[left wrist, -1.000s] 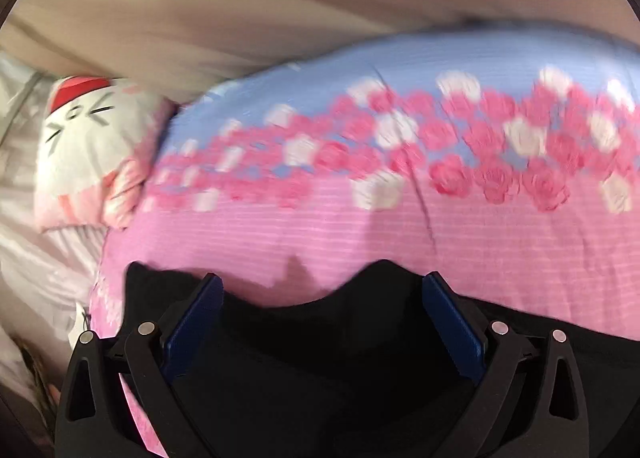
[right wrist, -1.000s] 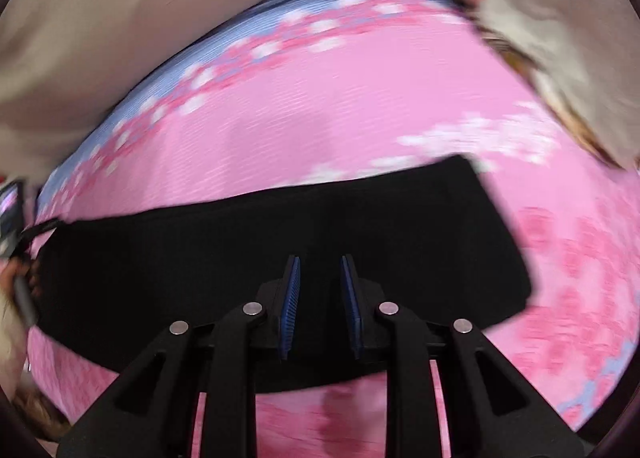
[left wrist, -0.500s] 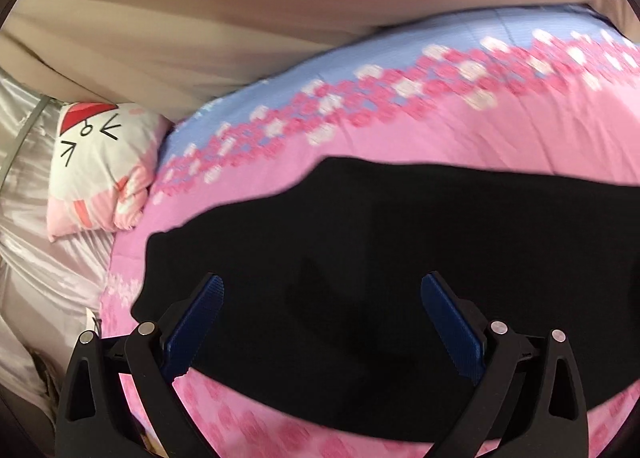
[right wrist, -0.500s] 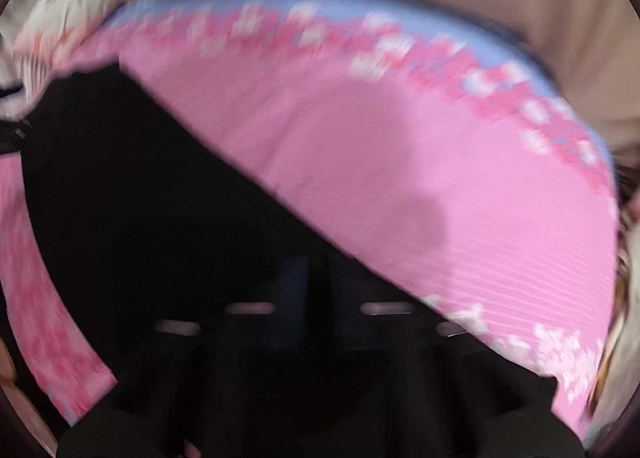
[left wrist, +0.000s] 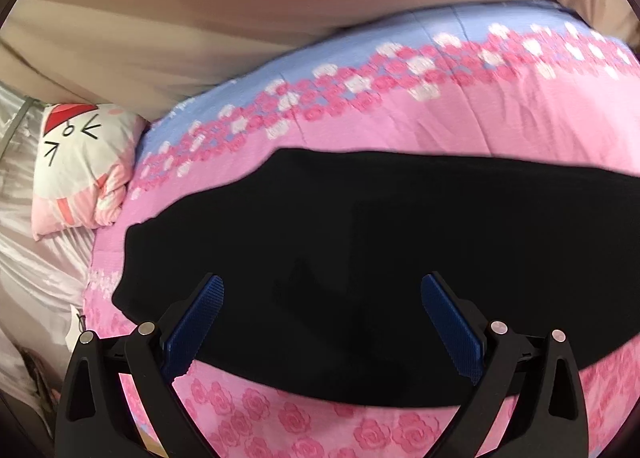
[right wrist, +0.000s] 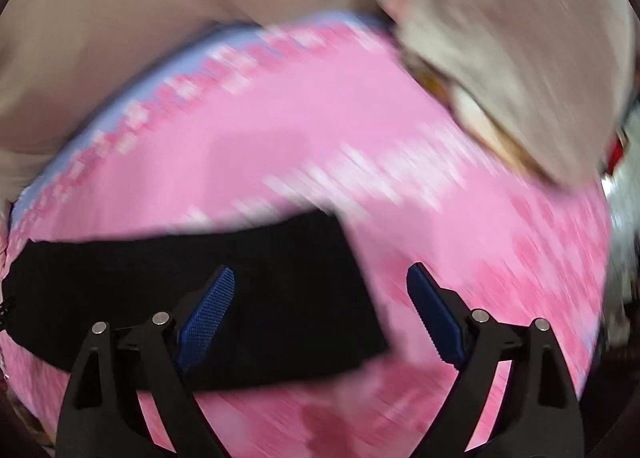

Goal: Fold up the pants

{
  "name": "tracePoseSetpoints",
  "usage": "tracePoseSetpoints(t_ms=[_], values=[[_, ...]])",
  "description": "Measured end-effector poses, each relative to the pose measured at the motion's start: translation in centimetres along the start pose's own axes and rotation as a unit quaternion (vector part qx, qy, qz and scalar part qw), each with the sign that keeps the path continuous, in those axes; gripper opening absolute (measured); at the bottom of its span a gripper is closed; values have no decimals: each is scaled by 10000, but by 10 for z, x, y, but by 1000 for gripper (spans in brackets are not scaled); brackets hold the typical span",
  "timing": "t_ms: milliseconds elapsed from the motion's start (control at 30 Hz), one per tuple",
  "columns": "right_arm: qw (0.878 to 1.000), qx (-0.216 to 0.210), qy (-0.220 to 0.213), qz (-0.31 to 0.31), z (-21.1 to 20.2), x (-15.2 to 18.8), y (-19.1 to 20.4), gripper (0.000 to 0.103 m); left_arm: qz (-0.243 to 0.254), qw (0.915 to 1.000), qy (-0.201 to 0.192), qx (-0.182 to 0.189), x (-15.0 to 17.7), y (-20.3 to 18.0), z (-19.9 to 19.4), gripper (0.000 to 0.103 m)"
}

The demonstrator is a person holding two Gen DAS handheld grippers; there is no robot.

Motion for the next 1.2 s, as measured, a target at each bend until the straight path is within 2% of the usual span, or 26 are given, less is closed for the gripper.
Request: tracePoseSetpoints(t_ms=[33, 100, 133, 200, 233, 267, 333, 367, 433, 467, 533, 600, 667, 700, 767, 800, 833, 867, 900, 967, 1000, 1067, 1100, 1133, 1200], values=[[9999, -128, 105, 51, 3, 5, -7, 78, 53, 10000, 34, 25, 1, -3, 0, 98], [9998, -4, 223, -2, 9, 13, -13, 77, 195, 9998, 38, 69, 5, -10, -3, 98], [9999, 75, 93, -67, 5, 15, -10, 74, 239, 9997, 23, 78, 5, -12, -4, 98], [9992, -140, -294, -210, -10, 17, 0, 71, 391, 9992, -40, 88, 5, -18, -9, 98], [9989, -188, -306, -292, -11, 17, 5, 63, 455, 9989, -106, 77, 5, -20, -13, 98], [9988, -249, -181, -377, -6, 15, 9, 43, 490, 9987, -148, 63, 5, -21, -15, 98], [9986, -164, 88, -490, 14, 11, 14, 31, 571, 9982, -153, 72, 4, -25, -15, 98], [9981, -94, 199, -584, 21, 11, 15, 29, 589, 9981, -137, 76, 5, -26, -15, 98], [9977, -54, 162, -661, 25, 10, 18, 28, 624, 9980, -110, 67, 5, -28, -15, 98], [9973, -53, 191, -707, 23, 8, 19, 16, 620, 9980, -121, 64, 5, -29, -16, 98], [9971, -23, -42, -764, 6, 2, 17, 8, 613, 9980, -138, 61, 4, -28, -17, 98], [9977, 67, -220, -645, 1, -6, 5, 8, 606, 9980, -135, 62, 4, -29, -18, 98], [9983, 82, 109, -574, 23, 2, -8, 9, 575, 9982, -162, 68, 4, -29, -20, 98], [9981, 46, -41, -609, 21, 4, -7, 11, 561, 9983, -154, 65, 5, -30, -20, 98], [9990, -46, 41, -437, 16, 2, -7, 28, 590, 9982, -90, 61, 6, -32, -19, 98], [9995, -70, -61, -297, 8, 2, -8, 33, 586, 9982, -100, 24, 7, -32, -20, 98], [9995, -107, -143, -242, 3, 2, -8, 46, 549, 9984, -132, 10, 7, -30, -22, 98], [9996, -72, -216, -144, -1, 4, -11, 63, 517, 9986, -139, 23, 7, -28, -22, 98], [9998, -129, -164, -63, 1, 6, -14, 67, 483, 9987, -130, 16, 7, -26, -22, 98], [9989, -417, 210, -5, 18, 8, -12, 64, 392, 9992, -58, -23, 7, -21, -19, 98], [9980, -470, 409, -49, 29, 13, -11, 57, 338, 9994, -18, -17, 7, -19, -17, 98], [9988, -216, 224, -387, 26, 17, 5, 51, 249, 9997, 62, -18, 7, -12, -13, 98], [9987, -308, 265, -295, 24, 16, 6, 46, 214, 9997, 75, -26, 8, -10, -12, 98], [9977, -590, 328, -108, 24, 14, 5, 21, 172, 9998, 81, -41, 8, -6, -11, 98], [9974, -629, 317, 119, 22, 13, 7, 20, 133, 9998, 105, -62, 9, -1, -9, 98]])
Point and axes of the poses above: each gripper's, at about its wrist camera, not at the fingertips, and z roughly the way its jaws point, y to its left, x to its underside, the point moved 2 cm from there along z, roughly the way its jaws point, and after that the axes turned 3 degrees about y, right-handed, at the moved point
